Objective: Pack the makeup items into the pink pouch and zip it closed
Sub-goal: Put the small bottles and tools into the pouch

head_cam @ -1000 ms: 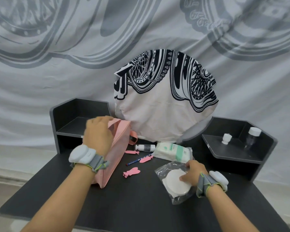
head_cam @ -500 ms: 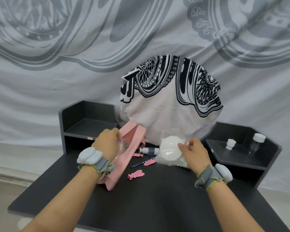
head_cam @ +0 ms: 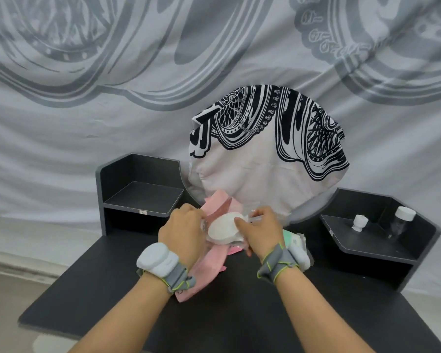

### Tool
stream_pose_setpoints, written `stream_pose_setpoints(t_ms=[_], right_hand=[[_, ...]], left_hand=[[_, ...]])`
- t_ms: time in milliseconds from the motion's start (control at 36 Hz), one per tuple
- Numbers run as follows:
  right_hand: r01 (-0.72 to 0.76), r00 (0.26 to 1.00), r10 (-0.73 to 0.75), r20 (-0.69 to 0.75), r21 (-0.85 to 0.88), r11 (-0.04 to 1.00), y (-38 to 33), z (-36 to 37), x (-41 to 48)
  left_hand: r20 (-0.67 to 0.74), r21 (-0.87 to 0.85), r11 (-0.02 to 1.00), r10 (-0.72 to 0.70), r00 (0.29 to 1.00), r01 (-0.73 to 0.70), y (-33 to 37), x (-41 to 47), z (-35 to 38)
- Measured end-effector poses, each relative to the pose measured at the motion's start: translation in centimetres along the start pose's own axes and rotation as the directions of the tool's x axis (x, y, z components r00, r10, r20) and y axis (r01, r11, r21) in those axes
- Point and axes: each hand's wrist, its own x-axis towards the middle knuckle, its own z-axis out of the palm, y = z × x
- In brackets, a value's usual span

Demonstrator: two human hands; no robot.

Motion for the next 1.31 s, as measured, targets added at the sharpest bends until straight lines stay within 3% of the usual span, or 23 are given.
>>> stream_pose_setpoints(t_ms=[83,306,500,556,750,889,972,1056,1167,1222,1306], right_hand=[[0.035,0.999,-0.043,-0.034,-0.193,0.980,0.1,1.0,0.2],[0.090,0.990,-0.130,-0.044,-0.505,0.859,-0.4,2.8,1.4],[0.178,0.981,-0.172,0.086,-0.747,0.641,0.5,4.3,2.2],[0.210,0.976,-0.172,0.135,-0.792,0.574,1.1,4.9,2.5],[0.201,0.977,-0.035,0.211,-0.852,0.484,1.3,4.9,3.1],[0.236,0.957,0.018,0.289,-0.813,0.533,1.0,4.5,2.9],[0.265,0.954,-0.086,0.289,-0.668,0.695,0.8,3.8,2.7],[0.284,0.958,-0.224,0.180,-0.475,0.833,0.8,3.2,2.6],[0.234,0.970,-0.242,0.015,-0.326,0.916,1.4,2.6,2.5],[0.211,0.977,-0.199,0.072,-0.375,0.903,2.2,2.5,2.3],[0.269,0.941,-0.105,0.320,-0.526,0.807,3.7,2.8,1.8]], left_hand=[[-0.004,0.000,1.000,0.031,0.999,-0.031,0.1,-0.3,0.4],[0.027,-0.034,0.998,0.045,0.999,-0.044,0.0,-0.4,-0.2],[0.029,-0.076,0.997,0.036,0.999,-0.033,-0.3,-0.2,-0.6],[0.033,-0.083,0.996,0.025,0.999,-0.022,-0.6,-0.1,-0.6],[0.031,-0.119,0.993,-0.011,0.999,0.014,-0.4,-0.1,-0.5],[0.022,-0.085,0.995,-0.048,0.999,0.050,-0.5,0.2,0.0],[0.016,-0.034,0.996,-0.077,0.997,0.077,-0.6,0.6,0.1],[0.001,0.027,0.992,-0.125,0.992,0.125,-1.1,1.0,0.1],[-0.016,0.061,0.985,-0.163,0.986,0.164,-2.1,1.6,0.2],[-0.028,0.078,0.982,-0.170,0.985,0.172,-2.2,1.7,0.1],[-0.041,0.080,0.981,-0.172,0.984,0.174,-2.1,1.7,0.1]])
